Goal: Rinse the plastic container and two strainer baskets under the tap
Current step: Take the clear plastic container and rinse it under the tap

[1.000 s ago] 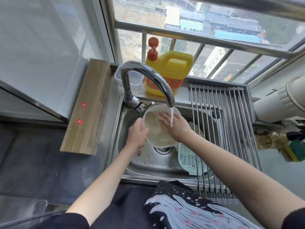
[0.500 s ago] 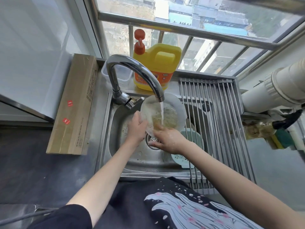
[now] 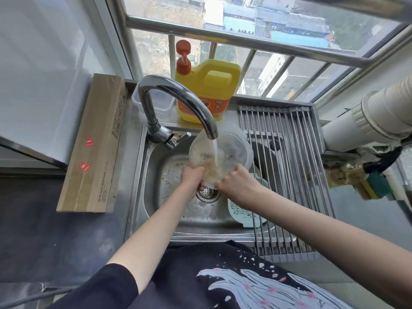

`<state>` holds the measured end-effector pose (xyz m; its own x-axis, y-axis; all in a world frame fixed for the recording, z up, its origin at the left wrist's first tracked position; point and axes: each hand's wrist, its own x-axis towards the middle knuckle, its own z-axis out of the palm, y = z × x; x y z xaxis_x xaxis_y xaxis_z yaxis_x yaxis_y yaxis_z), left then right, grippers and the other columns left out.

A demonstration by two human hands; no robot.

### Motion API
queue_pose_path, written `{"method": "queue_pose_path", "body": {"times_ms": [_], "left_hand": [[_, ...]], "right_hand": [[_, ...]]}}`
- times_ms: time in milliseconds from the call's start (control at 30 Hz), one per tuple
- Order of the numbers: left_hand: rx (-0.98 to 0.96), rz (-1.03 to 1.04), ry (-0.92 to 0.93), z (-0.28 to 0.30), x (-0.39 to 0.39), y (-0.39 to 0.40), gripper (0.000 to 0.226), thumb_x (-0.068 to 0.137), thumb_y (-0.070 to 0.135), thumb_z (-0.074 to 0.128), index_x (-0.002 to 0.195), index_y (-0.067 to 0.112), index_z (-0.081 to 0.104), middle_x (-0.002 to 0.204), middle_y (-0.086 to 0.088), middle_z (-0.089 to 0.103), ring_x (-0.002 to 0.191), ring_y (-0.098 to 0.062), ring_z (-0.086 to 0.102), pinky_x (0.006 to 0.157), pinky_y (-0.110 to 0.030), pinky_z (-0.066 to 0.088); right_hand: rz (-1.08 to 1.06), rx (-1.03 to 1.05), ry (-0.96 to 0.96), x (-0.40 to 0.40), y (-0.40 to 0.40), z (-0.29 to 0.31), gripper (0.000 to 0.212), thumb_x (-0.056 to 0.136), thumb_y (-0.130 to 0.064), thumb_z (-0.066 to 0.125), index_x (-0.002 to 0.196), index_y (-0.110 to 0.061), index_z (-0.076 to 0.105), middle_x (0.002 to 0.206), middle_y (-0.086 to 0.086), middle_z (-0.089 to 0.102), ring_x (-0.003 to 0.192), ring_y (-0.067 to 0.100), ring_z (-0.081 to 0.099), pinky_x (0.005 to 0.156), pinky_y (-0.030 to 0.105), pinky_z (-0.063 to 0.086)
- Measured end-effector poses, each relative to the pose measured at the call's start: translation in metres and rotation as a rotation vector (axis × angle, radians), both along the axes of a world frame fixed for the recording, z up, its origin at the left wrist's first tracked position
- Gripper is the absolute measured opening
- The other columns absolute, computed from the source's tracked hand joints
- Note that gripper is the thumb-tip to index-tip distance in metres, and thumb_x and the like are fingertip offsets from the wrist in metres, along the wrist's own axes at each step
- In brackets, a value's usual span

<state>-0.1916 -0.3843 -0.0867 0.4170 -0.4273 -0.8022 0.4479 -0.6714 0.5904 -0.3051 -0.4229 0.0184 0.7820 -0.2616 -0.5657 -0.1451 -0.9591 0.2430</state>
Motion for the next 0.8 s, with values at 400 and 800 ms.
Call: {"method": "queue_pose_path", "body": {"times_ms": [400,800], "left_hand": [[-0.208,-0.244,-0.890,0.034,0.031,0.022,0.039,0.075,-0.007,0.043,0.060,0.019,0.019,0.052,-0.001,0.025,0.051,-0.023,0.024,0.056,-0.037,0.012],[-0.155,-0.258,-0.857,0.019,0.039,0.042,0.038,0.072,-0.009,0.043,0.060,0.018,0.019,0.054,0.000,0.022,0.051,-0.018,0.019,0.047,-0.030,0.014]], "right_hand": [[-0.862,0.686,-0.357,0.009,-0.006,-0.071,0.055,0.102,-0.040,0.033,0.152,-0.023,0.018,0.150,0.011,0.040,0.134,0.028,0.041,0.109,0.041,0.034],[-0.480,0.543,-0.130,0.014,0.004,-0.093,0.066,0.099,-0.025,0.040,0.154,-0.025,0.004,0.162,0.001,0.005,0.146,0.026,0.015,0.114,0.043,0.024]]}}
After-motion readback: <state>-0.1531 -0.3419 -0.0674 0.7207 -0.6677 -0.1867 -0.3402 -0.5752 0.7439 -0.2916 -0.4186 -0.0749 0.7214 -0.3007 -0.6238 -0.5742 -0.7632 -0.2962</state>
